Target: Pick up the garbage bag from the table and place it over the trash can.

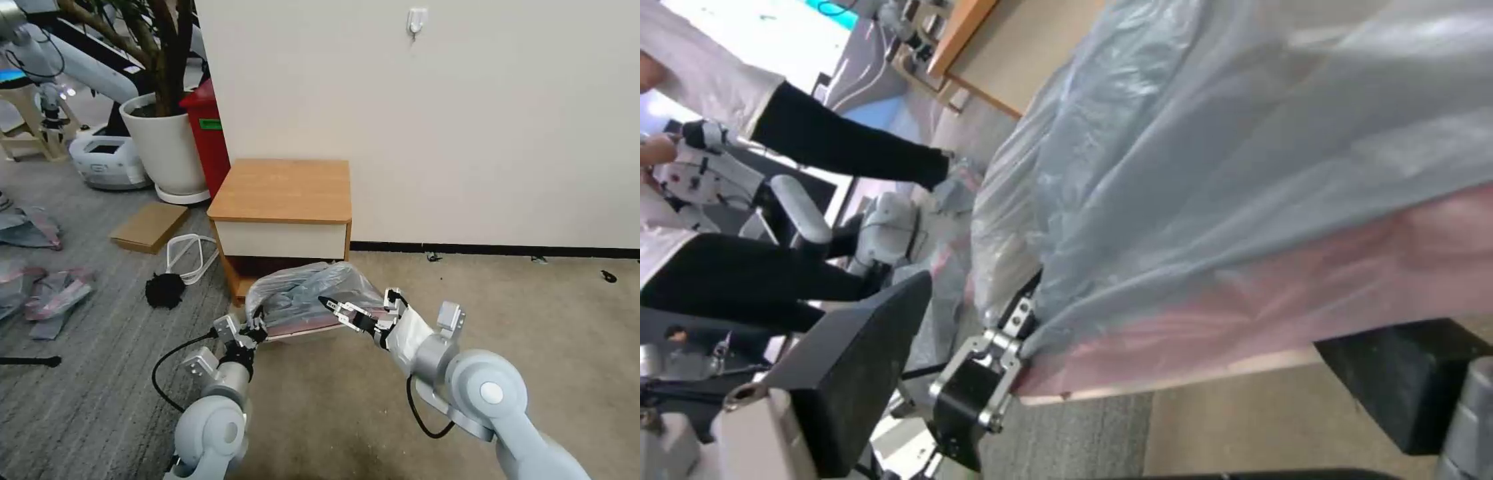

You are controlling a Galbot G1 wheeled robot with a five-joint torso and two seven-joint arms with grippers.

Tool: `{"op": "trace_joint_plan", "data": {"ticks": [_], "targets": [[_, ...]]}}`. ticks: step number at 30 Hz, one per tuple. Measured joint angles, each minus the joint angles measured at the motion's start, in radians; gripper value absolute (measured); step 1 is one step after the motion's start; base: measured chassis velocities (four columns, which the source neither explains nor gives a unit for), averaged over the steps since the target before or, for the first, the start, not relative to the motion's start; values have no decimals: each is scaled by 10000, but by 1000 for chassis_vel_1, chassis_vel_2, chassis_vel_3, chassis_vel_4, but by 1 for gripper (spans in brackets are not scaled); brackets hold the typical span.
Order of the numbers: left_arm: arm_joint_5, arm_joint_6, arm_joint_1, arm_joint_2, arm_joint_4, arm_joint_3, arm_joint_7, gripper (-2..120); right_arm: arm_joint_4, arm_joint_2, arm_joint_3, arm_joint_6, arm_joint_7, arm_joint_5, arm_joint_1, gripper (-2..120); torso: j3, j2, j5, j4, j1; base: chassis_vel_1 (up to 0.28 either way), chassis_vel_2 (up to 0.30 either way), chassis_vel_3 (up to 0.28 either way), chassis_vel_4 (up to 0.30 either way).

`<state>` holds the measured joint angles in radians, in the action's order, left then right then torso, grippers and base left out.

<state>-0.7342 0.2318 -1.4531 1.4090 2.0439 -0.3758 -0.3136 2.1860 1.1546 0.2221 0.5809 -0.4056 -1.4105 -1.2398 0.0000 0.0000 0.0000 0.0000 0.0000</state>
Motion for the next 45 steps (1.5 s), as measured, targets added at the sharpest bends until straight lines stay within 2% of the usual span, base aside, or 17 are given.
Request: {"op": "trace_joint_plan", "data": {"ticks": [19, 24, 28, 29, 33, 34, 37, 39, 42, 43, 45], "targets": [[-219, 108, -22, 39, 174, 136, 10, 6, -232, 209, -233, -282, 8, 279, 217, 96, 0, 0, 0, 0, 1, 0, 0, 0, 0], [-234, 110, -46, 77, 204, 192, 9, 6, -289, 258, -313, -399, 8, 305, 272, 91, 0, 0, 0, 0, 1, 0, 0, 0, 0], [-254, 111, -61, 47, 238, 178, 9, 6, -295, 261, -363, -519, 25, 417, 250, 78, 0, 0, 1, 0, 1, 0, 0, 0, 0], [-254, 111, -61, 47, 238, 178, 9, 6, -295, 261, -363, -519, 25, 417, 250, 78, 0, 0, 1, 0, 1, 0, 0, 0, 0], [-282, 112, -63, 33, 240, 166, 17, 6, -295, 186, -364, -622, 173, 605, 202, 59, 0, 0, 0, 0, 0, 0, 0, 0, 0], [-282, 112, -63, 33, 240, 166, 17, 6, -295, 186, -364, -622, 173, 605, 202, 59, 0, 0, 0, 0, 0, 0, 0, 0, 0], [-292, 112, -54, 41, 241, 171, 28, 6, -273, 124, -356, -706, 254, 704, 150, 45, 0, 0, 0, 0, 1, 0, 0, 0, 0], [-299, 113, -54, 41, 240, 179, 35, 6, -255, 107, -345, -719, 262, 710, 128, 43, 0, 0, 0, 0, 0, 0, 0, 0, 0], [-301, 108, -47, 25, 195, 136, 38, 6, -202, 55, -294, -736, 280, 719, 64, 27, 0, 0, 0, 1, 1, 0, 0, 0, 0], [-301, 108, -47, 25, 195, 136, 38, 6, -202, 55, -294, -736, 280, 719, 64, 27, 0, 0, 0, 1, 1, 0, 0, 0, 0], [-336, 104, -9, 13, 165, 93, 38, 6, -135, 12, -263, -738, 292, 719, 25, 18, 0, 0, 0, 0, 0, 0, 0, 0, 0]]}}
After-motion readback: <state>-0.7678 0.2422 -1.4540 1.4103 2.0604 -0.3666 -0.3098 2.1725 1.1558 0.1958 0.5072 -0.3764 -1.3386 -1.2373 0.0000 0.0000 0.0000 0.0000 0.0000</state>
